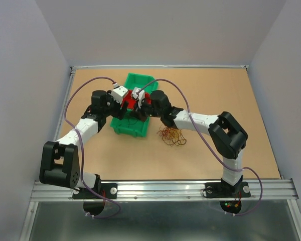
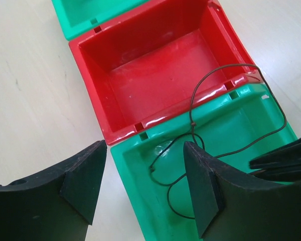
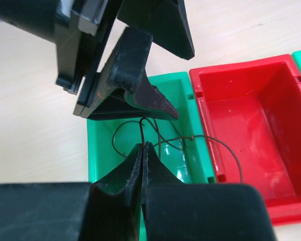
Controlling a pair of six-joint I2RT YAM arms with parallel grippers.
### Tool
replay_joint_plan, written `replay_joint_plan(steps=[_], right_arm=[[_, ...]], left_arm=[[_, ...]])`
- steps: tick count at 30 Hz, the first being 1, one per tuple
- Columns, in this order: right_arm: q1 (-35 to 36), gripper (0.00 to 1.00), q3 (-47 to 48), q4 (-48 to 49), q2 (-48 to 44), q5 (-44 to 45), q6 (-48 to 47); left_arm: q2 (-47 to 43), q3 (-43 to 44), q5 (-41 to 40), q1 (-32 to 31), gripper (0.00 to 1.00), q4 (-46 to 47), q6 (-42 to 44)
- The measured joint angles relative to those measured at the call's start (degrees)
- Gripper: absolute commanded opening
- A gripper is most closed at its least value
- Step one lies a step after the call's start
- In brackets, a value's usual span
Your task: Untangle the cables
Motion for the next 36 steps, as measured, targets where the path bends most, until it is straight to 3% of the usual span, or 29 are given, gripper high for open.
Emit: replay_joint_plan(steps=[12,20,30,36], right_arm=[[1.0,0.01,1.1,2.3,6.7,1.6,1.6],[1.0,0.01,6.6,-2.7,16.6,2.4,1.9],[1.8,0.21,7.2,-7.8,14.6,5.9,0.4],[2.0,0.32,4.3,-7.6,7.5,6.7,1.2]], left_arm=[[-0.5,0.1,2.3,3.7,0.73,-0.8,-2.1],[-4.7,0.0,2.6,4.1,0.73,0.3,-2.5],[-5.8,-0.2,3.5,4.3,0.73,1.4,-2.6],[-6.8,-1.7,5.4,4.3,0.73,1.8,-2.3]])
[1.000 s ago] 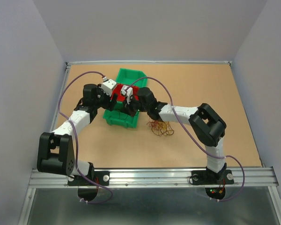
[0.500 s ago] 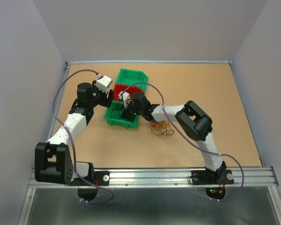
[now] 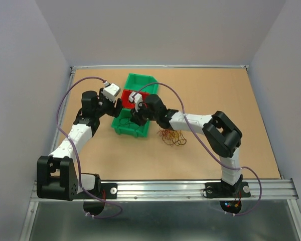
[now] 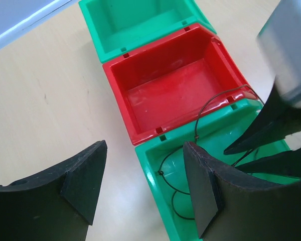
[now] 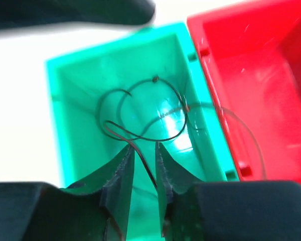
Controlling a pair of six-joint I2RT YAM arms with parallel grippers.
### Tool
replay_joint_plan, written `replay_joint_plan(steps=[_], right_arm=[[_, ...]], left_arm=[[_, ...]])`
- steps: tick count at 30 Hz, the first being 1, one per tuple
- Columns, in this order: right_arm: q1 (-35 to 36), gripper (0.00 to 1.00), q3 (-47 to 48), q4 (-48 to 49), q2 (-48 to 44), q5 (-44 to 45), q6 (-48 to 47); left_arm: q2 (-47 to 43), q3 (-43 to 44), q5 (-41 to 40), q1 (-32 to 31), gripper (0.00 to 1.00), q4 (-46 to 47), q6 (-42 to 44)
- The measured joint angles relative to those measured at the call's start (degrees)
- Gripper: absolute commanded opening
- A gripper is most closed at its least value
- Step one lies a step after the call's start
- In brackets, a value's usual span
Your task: Untangle the cables
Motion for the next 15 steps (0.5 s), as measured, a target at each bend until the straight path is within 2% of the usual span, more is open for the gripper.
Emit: replay_joint_plan(steps=[3,5,6,9,10,15], right_arm=[[0.3,0.35,-4.0,3.0,-5.3,0.2,1.3],[0.5,0.41,-6.8,5.4,-8.4,0.9,2.2],[0.5,0.49,-7.8,6.2,-9.5,1.4,2.7],[0.5,0.55,-9.5,8.1,-11.5,3.3,3.6],[0.5,0.6,-10.1,8.8,-11.9,4.1,3.7],[0.5,0.65,-12.6,10.3,-12.5,8.0,4.4]], left_arm=[[-1.9,-1.0,1.7,0.0,0.73,0.1,0.3],[-3.1,-1.2,2.5,0.0,0.73,0.2,0.5],[-3.5,-1.3,2.8,0.0,0.73,0.5,0.5],[-3.9,-1.3,3.5,0.0,0.73,1.0,0.7],[-3.9,-1.3,3.6,0.0,0.73,1.0,0.7],[-3.9,-1.4,4.2,0.0,0.73,1.0,0.9]])
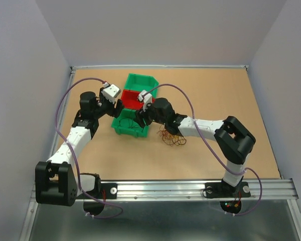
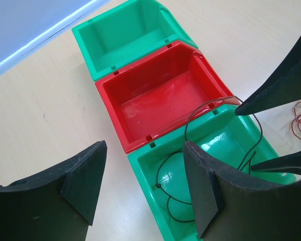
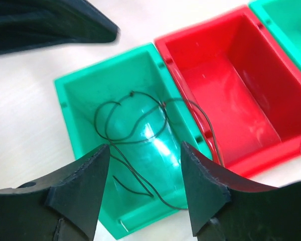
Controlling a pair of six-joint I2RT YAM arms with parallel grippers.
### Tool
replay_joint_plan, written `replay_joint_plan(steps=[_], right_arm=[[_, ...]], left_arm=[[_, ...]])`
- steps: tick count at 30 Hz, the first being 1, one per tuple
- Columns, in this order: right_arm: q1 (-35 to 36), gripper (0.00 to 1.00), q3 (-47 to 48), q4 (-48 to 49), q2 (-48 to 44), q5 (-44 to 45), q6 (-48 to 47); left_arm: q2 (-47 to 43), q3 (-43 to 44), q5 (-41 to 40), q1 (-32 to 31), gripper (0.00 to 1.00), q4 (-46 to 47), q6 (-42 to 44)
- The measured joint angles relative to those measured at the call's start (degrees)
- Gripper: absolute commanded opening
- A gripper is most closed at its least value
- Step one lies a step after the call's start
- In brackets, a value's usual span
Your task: Untangle the cables
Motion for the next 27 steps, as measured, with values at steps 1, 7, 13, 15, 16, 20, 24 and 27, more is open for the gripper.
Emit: replay_joint_plan(steps=[1,7,13,15,16,20,24,27], right_arm=[[0.0,0.66,-0.4,0.0,0.0,0.8,0.1],[-2.7,0.65,-2.5,0.2,-0.1,2.4,2.2],[-8.9,0.66,-3.5,3.1,-0.1,-1.0,4.9],[-10.5,0.67,-3.8,3.9,-0.1,-2.1,5.7],[-10.8,0.67,-3.8,4.1,-0.1,-2.6,5.9],[-10.9,0.66,-3.8,5.5,0.1,-5.6,6.6],[-10.9,0.64,-3.7,6.6,1.2,-9.0,6.8],[-10.9,0.61,-3.7,6.6,2.8,-11.3,6.9]], left_arm=[[0.0,0.0,0.2,0.0,0.73,0.0,0.0],[0.0,-0.1,0.9,0.0,0.73,0.0,0.3],[0.0,-0.3,1.5,0.0,0.73,0.0,0.6],[0.0,-0.3,1.5,0.0,0.73,-0.1,0.6],[0.0,-0.3,1.5,0.0,0.73,-0.1,0.6],[0.0,-0.3,1.7,0.0,0.73,-0.1,0.6],[0.0,-0.3,1.7,0.0,0.73,-0.1,0.7],[0.0,-0.3,1.7,0.0,0.73,-0.1,0.7]])
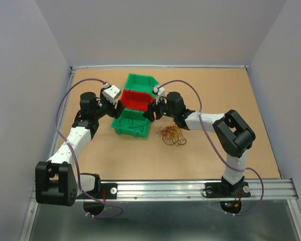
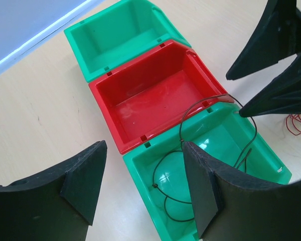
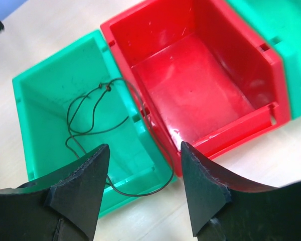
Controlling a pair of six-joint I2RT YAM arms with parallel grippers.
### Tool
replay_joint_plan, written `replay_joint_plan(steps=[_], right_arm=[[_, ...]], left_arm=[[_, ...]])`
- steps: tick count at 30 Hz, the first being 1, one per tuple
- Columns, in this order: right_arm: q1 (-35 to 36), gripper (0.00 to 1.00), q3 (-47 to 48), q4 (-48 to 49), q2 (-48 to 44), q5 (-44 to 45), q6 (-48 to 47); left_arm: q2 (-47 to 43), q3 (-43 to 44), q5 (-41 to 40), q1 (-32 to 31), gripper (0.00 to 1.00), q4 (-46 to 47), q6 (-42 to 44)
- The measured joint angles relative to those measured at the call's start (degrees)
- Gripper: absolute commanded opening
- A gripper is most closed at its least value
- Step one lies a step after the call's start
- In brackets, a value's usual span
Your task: Untangle the cables
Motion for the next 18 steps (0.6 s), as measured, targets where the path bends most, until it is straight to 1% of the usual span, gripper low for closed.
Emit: replay_joint_plan(steps=[2,4,10,14,18], right_arm=[[0.0,0.59,0.0,0.0,0.9,-1.0,0.0],[0.0,0.5,0.0,0.0,1.7,-1.9,0.0],[0.0,0.5,0.1,-0.6,3.4,-4.3,0.0],[0.0,0.46,0.5,-0.8,3.5,-5.1,-0.4],[0.0,0.38,1.0,-1.1,3.5,-5.3,-0.9]], left_arm=[[0.0,0.0,0.0,0.0,0.73,0.0,0.0],[0.0,0.0,0.0,0.0,0.73,0.0,0.0],[0.0,0.0,0.1,0.0,0.73,0.0,0.0],[0.0,0.0,0.1,0.0,0.73,0.0,0.0],[0.0,0.0,0.1,0.0,0.73,0.0,0.1]])
